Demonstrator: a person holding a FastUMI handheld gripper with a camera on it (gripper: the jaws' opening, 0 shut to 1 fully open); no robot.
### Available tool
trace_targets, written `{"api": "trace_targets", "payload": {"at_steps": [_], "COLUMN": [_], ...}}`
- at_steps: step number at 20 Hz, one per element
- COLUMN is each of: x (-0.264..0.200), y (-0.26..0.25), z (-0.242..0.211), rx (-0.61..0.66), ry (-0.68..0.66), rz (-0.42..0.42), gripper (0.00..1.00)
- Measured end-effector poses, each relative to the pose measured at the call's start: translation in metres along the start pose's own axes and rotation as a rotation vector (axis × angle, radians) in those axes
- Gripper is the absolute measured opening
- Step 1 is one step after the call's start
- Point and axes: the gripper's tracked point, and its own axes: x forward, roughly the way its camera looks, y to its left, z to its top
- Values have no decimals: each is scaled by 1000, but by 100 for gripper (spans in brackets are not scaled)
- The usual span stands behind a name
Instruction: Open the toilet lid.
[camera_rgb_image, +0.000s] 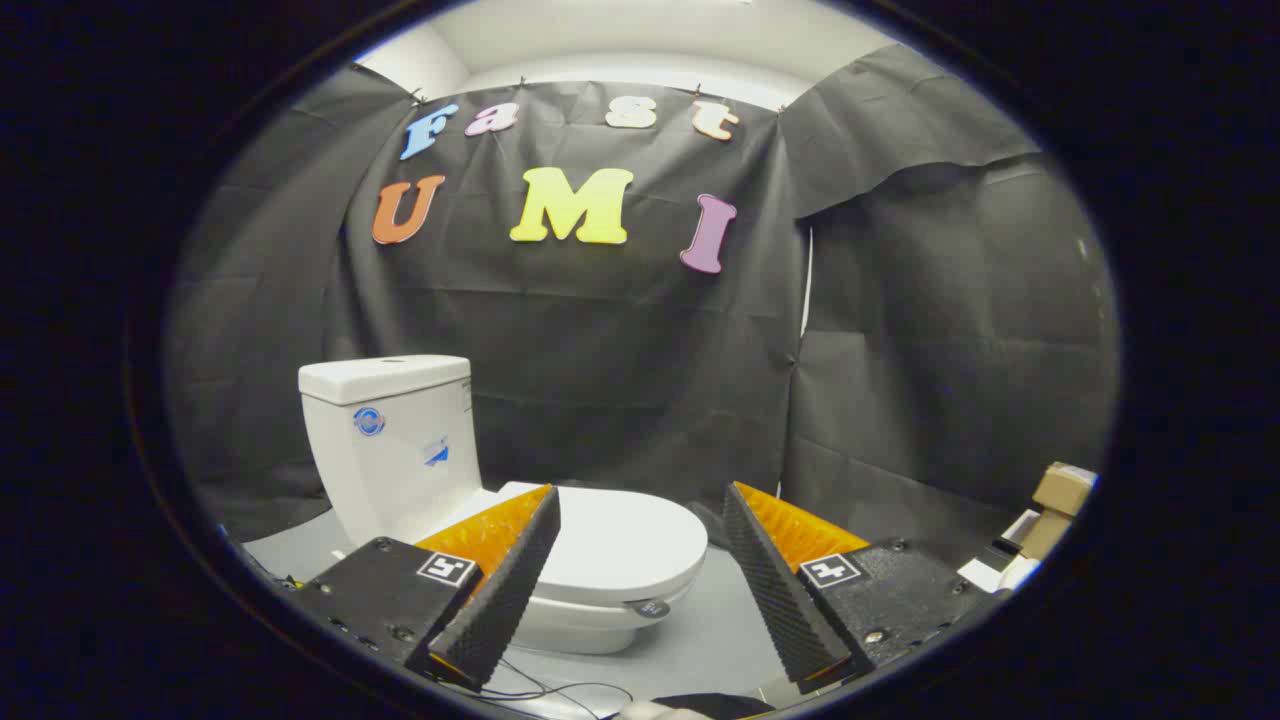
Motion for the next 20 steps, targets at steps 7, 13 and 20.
{"api": "trace_targets", "payload": {"at_steps": [7, 13, 20], "x": [2, 4, 12], "y": [-1, 1, 8], "z": [-3, -5, 3], "rx": [16, 39, 29], "ry": [12, 25, 9], "rz": [-7, -13, 9], "gripper": [100, 100, 100]}}
